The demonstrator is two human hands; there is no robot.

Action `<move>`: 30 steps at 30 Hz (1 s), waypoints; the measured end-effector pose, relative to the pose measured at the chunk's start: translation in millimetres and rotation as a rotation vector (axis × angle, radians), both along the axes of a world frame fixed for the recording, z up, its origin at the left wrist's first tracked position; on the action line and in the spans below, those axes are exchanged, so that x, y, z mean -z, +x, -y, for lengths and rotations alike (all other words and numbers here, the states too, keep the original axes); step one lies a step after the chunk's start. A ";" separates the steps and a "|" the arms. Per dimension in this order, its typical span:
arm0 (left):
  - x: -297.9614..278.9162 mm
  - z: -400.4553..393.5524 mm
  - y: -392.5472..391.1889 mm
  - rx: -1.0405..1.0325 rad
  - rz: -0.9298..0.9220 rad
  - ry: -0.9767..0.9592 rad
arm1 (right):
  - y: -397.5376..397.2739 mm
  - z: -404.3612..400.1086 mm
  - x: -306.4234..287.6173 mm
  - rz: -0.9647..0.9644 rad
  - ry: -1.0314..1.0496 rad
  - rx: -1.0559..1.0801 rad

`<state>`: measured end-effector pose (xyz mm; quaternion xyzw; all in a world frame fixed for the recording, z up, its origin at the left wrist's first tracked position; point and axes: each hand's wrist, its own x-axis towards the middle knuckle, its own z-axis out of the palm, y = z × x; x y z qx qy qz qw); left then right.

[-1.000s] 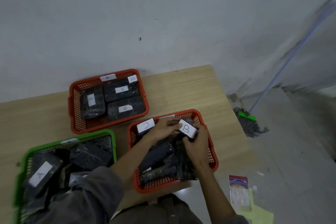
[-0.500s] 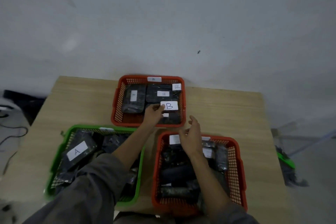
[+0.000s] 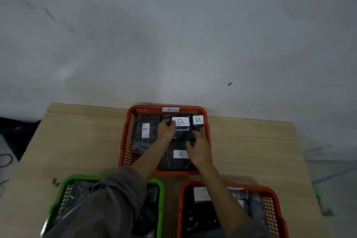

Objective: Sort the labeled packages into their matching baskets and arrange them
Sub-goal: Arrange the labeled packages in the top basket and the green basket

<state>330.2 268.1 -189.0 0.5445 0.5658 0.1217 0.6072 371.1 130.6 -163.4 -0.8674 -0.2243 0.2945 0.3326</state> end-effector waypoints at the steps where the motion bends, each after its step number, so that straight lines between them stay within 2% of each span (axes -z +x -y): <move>1: 3.2 -2.2 4.9 -0.004 -0.005 0.003 | 3.7 -1.7 2.7 0.005 -0.011 0.005; 11: 11.7 -2.2 28.6 0.016 -0.027 0.134 | 26.1 -20.3 12.6 0.052 -0.045 -0.012; 21: 19.4 -3.7 26.6 0.045 -0.029 0.089 | 38.9 -32.3 15.2 -0.035 -0.001 -0.010; 26: 21.7 -6.6 27.6 0.003 -0.043 0.087 | 38.0 -29.9 17.8 -0.031 0.057 -0.025; 30: 22.3 -5.9 28.5 -0.003 -0.053 0.088 | 36.4 -23.6 23.6 -0.001 0.015 -0.034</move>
